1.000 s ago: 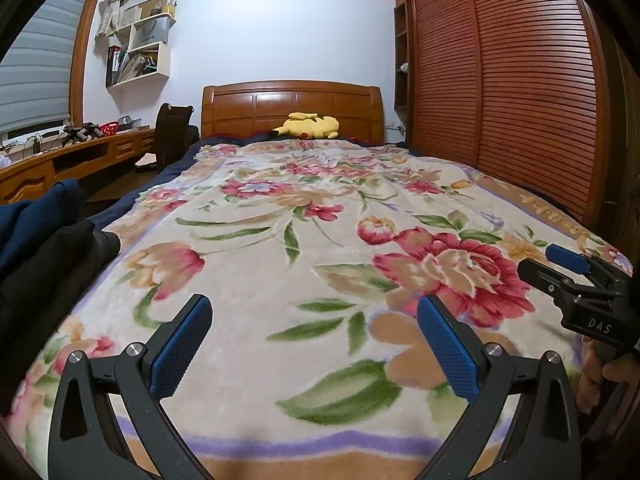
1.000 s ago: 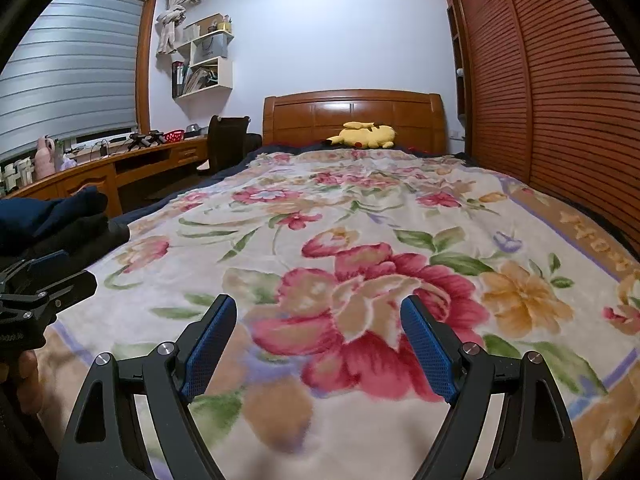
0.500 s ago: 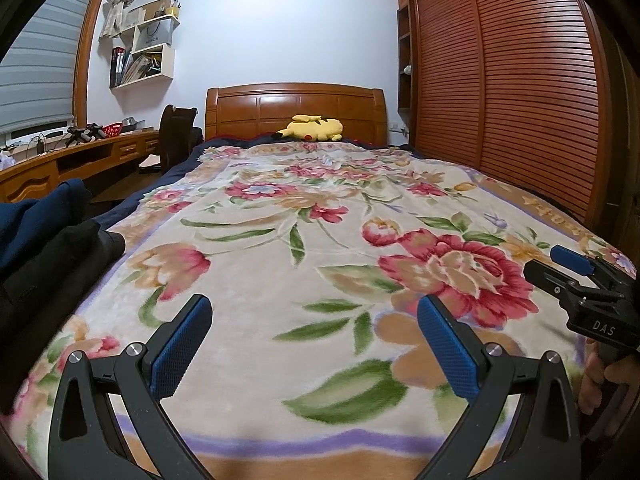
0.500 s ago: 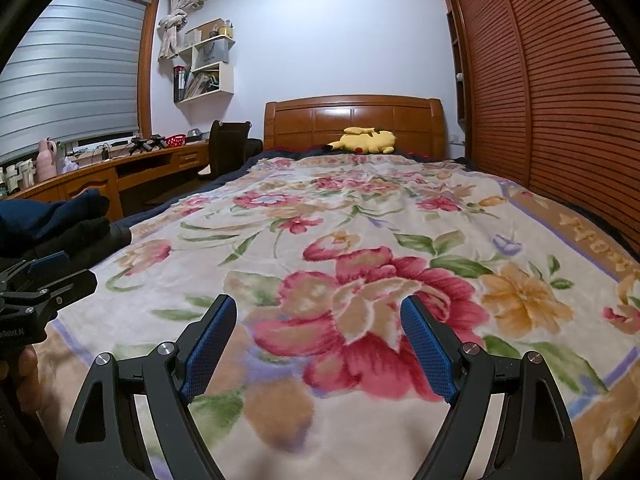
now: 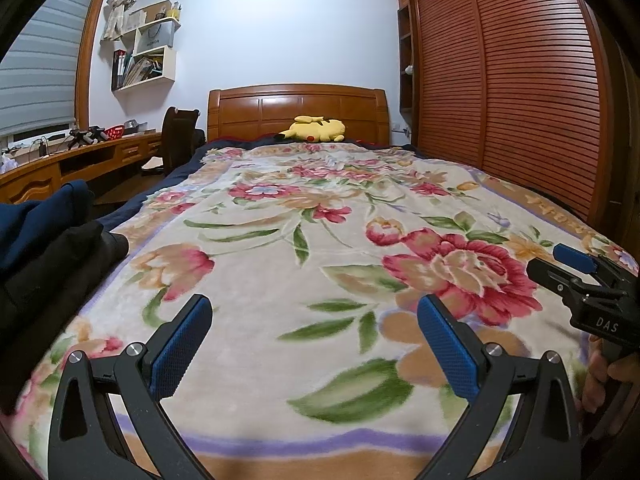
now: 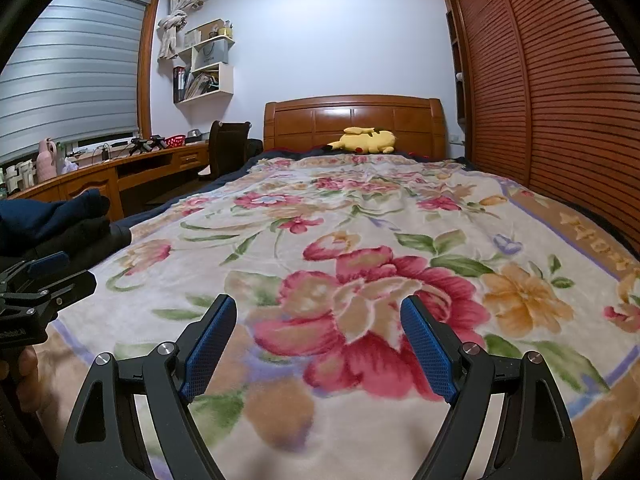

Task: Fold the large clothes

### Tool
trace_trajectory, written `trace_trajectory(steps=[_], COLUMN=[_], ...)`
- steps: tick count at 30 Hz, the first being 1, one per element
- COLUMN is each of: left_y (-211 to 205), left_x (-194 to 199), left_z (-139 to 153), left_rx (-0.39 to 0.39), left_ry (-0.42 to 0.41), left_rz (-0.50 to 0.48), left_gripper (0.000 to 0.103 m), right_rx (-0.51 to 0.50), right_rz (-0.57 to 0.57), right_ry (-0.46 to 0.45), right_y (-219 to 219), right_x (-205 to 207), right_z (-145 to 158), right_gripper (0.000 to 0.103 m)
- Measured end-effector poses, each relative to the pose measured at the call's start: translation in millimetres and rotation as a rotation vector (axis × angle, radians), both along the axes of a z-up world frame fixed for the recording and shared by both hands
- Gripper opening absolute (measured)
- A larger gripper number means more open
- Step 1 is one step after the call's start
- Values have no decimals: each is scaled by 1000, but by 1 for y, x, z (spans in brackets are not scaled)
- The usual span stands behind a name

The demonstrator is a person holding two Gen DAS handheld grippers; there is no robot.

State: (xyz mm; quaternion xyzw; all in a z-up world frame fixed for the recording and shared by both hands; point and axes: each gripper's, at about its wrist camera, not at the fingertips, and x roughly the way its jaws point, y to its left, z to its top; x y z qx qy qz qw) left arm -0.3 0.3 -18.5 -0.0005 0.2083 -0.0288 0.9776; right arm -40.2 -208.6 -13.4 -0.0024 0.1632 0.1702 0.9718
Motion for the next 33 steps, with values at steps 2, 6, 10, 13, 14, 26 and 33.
trace_trajectory(steps=[2, 6, 10, 13, 14, 26, 33], left_y=[0, 1, 0, 0, 0, 0, 0], left_x=[0, 0, 1, 0, 0, 0, 0], left_z=[0, 0, 1, 0, 1, 1, 0], left_rx=[2, -4, -2, -2, -2, -2, -1], left_ry=[-2, -2, -2, -1, 0, -3, -2], left_rz=[1, -1, 0, 0, -1, -1, 0], left_gripper=[103, 103, 103, 103, 103, 103, 103], right_rx=[-1, 0, 2, 2, 2, 1, -2], right_rz=[0, -1, -2, -1, -1, 3, 4], right_ry=[0, -1, -3, -4, -4, -8, -9], right_y=[0, 0, -1, -2, -1, -4, -4], right_x=[0, 1, 2, 2, 2, 4, 4], right_z=[0, 0, -1, -2, -2, -2, -3], right_gripper=[86, 86, 86, 86, 86, 86, 86])
